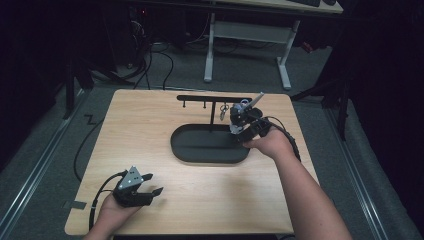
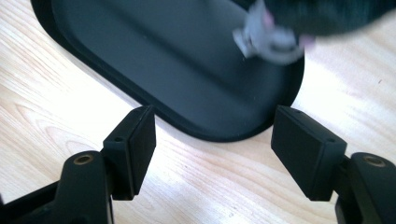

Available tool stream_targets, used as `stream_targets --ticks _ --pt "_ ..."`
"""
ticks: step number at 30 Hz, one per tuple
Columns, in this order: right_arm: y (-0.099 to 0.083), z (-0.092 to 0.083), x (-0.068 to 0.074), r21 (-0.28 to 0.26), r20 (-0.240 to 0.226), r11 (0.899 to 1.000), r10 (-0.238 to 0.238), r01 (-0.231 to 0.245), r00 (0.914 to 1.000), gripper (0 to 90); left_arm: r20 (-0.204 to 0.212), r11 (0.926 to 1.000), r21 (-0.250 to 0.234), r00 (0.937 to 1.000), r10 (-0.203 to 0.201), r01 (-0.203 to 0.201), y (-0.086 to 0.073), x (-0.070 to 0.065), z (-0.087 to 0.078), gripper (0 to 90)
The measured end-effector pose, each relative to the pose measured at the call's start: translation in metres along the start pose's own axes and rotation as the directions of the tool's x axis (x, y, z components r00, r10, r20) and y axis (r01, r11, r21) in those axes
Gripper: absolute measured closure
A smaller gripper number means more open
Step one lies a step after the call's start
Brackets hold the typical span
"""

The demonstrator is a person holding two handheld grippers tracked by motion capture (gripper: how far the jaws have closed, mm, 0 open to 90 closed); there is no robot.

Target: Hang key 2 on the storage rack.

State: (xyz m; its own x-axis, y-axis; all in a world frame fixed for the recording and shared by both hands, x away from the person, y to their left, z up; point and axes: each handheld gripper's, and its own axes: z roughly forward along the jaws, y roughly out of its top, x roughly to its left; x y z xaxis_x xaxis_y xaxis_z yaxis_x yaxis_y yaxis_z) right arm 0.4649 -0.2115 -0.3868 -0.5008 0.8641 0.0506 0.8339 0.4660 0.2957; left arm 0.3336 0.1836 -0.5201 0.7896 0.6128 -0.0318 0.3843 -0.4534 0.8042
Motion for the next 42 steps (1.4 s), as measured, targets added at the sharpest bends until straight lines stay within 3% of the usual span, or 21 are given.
stream_targets --ticks 12,14,15,20,23,31,33,34,36,37,38,39,41,42 --pt "-0.066 0.022 -0.015 -0.098 0.025 0.995 0.038 -0.035 0.999 32.7 -0.007 0.9999 0.014 1.0 0.004 -0.004 -0.001 -0.001 0.001 35.8" --pt "-0.075 0.026 -0.014 -0.103 0.026 0.994 0.034 -0.031 0.9991 33.6 -0.009 0.9999 0.016 0.9999 0.004 -0.003 -0.001 -0.001 0.002 35.7" --pt "-0.079 0.027 -0.011 -0.097 0.049 0.995 0.028 -0.023 0.9984 34.1 -0.01 0.9999 0.016 0.9999 0.003 -0.003 -0.001 -0.001 0.002 35.7" --pt "-0.1 0.03 -0.002 -0.175 0.067 0.985 0.018 -0.006 0.9976 39.3 -0.011 0.9998 0.02 0.9999 0.006 -0.006 -0.001 -0.002 0.003 35.8" --pt "-0.117 0.037 0.004 -0.248 0.027 0.969 0.034 -0.027 0.999 38.1 -0.012 0.9997 0.022 0.9999 0.011 -0.011 -0.001 -0.003 0.002 35.8" --pt "-0.161 0.061 0.011 -0.411 0.034 0.911 0.067 -0.047 0.9972 37.7 -0.01 0.9998 0.02 0.9999 0.006 -0.006 -0.001 -0.008 0.002 35.8" --pt "-0.175 0.067 0.013 -0.457 0.045 0.888 0.08 -0.05 0.9958 37.7 -0.014 0.9998 0.018 0.9999 0.004 -0.004 -0.001 -0.009 0.002 35.8" --pt "-0.18 0.068 0.014 -0.467 0.046 0.882 0.089 -0.057 0.995 37.5 -0.013 0.9999 0.017 0.9999 0.001 0.0 -0.001 -0.01 0.001 35.8" --pt "-0.194 0.071 0.018 -0.511 0.068 0.858 0.098 -0.05 0.9928 37.8 -0.014 0.9999 0.016 0.9999 -0.002 0.002 -0.002 -0.01 0.001 35.6" --pt "-0.207 0.071 0.022 -0.548 0.083 0.835 0.11 -0.047 0.9905 38.9 -0.018 0.9998 0.009 0.9997 -0.017 0.017 -0.002 -0.01 -0.001 35.3" --pt "-0.211 0.07 0.023 -0.551 0.095 0.833 0.12 -0.048 0.9883 37.4 -0.021 0.9998 0.004 0.9996 -0.021 0.021 -0.002 -0.01 -0.001 35.4" --pt "-0.214 0.067 0.023 -0.547 0.135 0.837 0.122 -0.029 0.9833 35.3 -0.026 0.9997 0.002 0.9993 -0.025 0.025 -0.002 -0.01 -0.001 35.4" --pt "-0.221 0.065 0.023 -0.565 0.167 0.825 0.119 -0.004 0.9788 35.8 -0.031 0.9993 -0.002 0.9988 -0.038 0.038 -0.003 -0.009 -0.001 35.4" --pt "-0.222 0.066 0.022 -0.56 0.17 0.829 0.113 0.002 0.979 35.9 -0.031 0.999 0.0 0.9985 -0.045 0.045 -0.003 -0.008 -0.001 35.4"
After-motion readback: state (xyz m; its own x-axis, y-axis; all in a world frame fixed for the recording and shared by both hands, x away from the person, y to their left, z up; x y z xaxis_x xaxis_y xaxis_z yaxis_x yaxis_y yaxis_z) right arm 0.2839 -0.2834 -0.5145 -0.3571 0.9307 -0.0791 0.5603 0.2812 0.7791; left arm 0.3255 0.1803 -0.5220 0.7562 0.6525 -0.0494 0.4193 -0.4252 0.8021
